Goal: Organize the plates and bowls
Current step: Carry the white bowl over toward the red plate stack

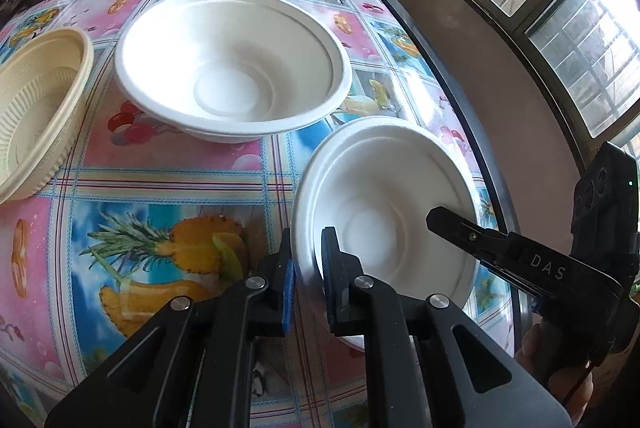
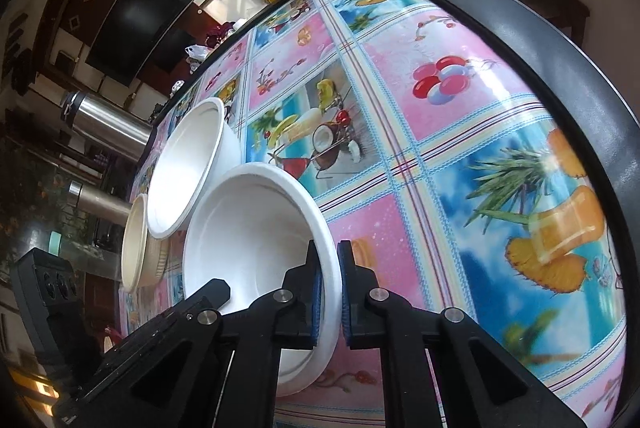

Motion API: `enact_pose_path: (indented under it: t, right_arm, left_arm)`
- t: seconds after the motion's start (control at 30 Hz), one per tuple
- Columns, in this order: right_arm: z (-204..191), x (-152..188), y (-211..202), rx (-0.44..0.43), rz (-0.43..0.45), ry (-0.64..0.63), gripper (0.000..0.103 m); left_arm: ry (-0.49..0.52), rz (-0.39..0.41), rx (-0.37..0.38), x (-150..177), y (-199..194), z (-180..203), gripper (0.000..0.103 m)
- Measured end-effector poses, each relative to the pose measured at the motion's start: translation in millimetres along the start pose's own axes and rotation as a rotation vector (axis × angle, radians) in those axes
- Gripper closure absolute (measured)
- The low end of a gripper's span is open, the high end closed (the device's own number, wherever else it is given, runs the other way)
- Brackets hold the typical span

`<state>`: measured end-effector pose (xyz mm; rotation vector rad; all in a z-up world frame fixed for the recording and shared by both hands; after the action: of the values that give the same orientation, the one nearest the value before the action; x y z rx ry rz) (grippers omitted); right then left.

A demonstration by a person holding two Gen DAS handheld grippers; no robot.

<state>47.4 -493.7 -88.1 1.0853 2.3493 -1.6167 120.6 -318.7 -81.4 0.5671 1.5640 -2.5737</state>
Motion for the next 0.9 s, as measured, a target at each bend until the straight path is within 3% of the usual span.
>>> enact_pose_path:
  t: [0.2, 0.4, 0.9]
  right_arm:
    - [-50, 19, 15, 0.039, -0.020, -0.119, 0.094]
    - [-122, 48, 19, 0.072, 0.021, -0.277, 0.093]
    - [-306, 118, -6, 0.007, 0.213, -0.523, 0.092]
  left_arm:
    - [-0.030, 0.037, -0.033, 9, -24, -39, 0.094]
    - [-0.076, 0.082, -0.072, 22, -59, -94, 0.093]
    - [-0.141, 0.356, -0.175, 49, -209, -210, 0.093]
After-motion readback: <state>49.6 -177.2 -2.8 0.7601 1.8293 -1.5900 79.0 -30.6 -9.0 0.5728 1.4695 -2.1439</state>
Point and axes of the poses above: each gripper's, at about its wrist camera, not at the fingertips, and y roughly the way its jaws point, z to its right, x to its underside, the point moved 1 cm from there along y, roughly the way its jaws point, and after that the axes turned 11 degrees about -y, right-handed, at the moved point
